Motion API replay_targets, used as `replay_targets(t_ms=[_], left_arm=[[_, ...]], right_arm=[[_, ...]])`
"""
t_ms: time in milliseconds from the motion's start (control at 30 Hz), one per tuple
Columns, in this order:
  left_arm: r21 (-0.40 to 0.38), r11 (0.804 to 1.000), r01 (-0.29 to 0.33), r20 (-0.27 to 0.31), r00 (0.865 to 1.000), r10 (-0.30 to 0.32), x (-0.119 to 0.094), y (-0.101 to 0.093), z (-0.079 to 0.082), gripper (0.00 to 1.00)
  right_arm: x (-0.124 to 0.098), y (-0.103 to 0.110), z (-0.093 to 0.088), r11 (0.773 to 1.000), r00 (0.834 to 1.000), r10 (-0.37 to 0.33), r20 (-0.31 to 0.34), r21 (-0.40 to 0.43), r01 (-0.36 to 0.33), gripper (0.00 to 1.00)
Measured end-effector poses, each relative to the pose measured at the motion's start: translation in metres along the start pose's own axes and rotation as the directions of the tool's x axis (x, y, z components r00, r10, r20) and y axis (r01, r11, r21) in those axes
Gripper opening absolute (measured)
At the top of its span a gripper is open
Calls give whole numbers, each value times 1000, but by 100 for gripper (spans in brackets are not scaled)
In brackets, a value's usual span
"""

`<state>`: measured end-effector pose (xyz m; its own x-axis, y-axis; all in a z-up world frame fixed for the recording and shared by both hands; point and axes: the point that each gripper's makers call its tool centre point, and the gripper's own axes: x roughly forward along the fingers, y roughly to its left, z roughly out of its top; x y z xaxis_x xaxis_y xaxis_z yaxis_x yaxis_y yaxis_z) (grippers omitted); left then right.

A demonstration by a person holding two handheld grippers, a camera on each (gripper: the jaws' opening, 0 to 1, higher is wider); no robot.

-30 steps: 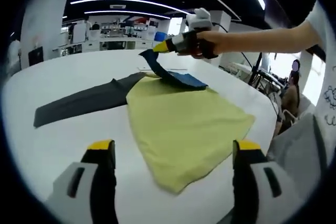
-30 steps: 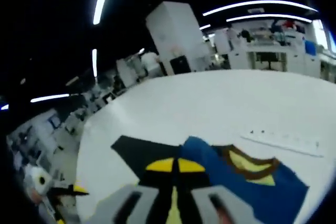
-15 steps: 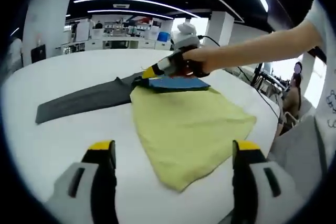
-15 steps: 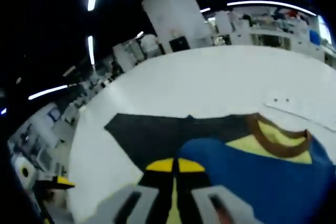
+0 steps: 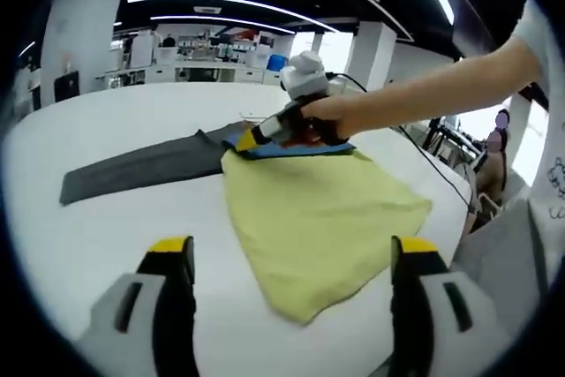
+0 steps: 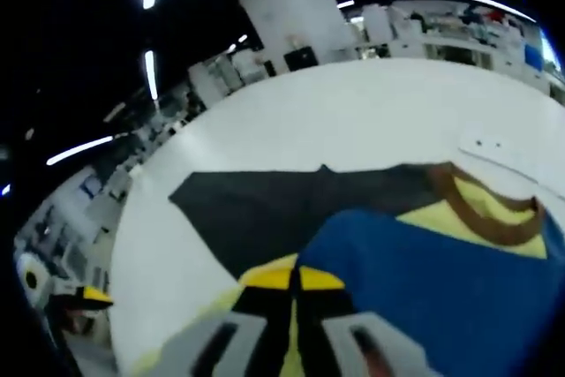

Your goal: Fold the garment on the visible template until the final outline fits inside the template.

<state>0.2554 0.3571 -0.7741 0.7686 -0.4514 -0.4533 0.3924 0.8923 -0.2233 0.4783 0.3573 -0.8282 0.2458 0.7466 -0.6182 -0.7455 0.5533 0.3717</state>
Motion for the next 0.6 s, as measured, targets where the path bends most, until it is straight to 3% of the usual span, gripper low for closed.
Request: replay_targets(t_ms=[167, 233, 333, 500, 600], left_arm=[[-3, 1000, -3, 0, 1000, 3, 1, 1, 0, 89], [0, 1000, -2, -2, 1000, 2, 1, 1, -1, 90], [4, 1000, -1, -4, 1000, 1, 1, -1, -1, 90], [5, 1000, 1, -5, 1000, -1, 2, -2, 0, 90], [5, 1000, 1, -4, 1000, -1, 2, -1, 0, 90]], right_arm=[[-1, 5, 1, 997, 1000, 20, -6, -69, -20, 1], [-2, 6, 2, 994, 1000, 22, -4, -110, -22, 13], [-4, 9, 2, 987, 999, 45, 8, -154, -44, 21], [-7, 8, 5, 982, 998, 51, 33, -185, -44, 49], [-9, 5, 5, 980, 998, 54, 30, -196, -48, 60]])
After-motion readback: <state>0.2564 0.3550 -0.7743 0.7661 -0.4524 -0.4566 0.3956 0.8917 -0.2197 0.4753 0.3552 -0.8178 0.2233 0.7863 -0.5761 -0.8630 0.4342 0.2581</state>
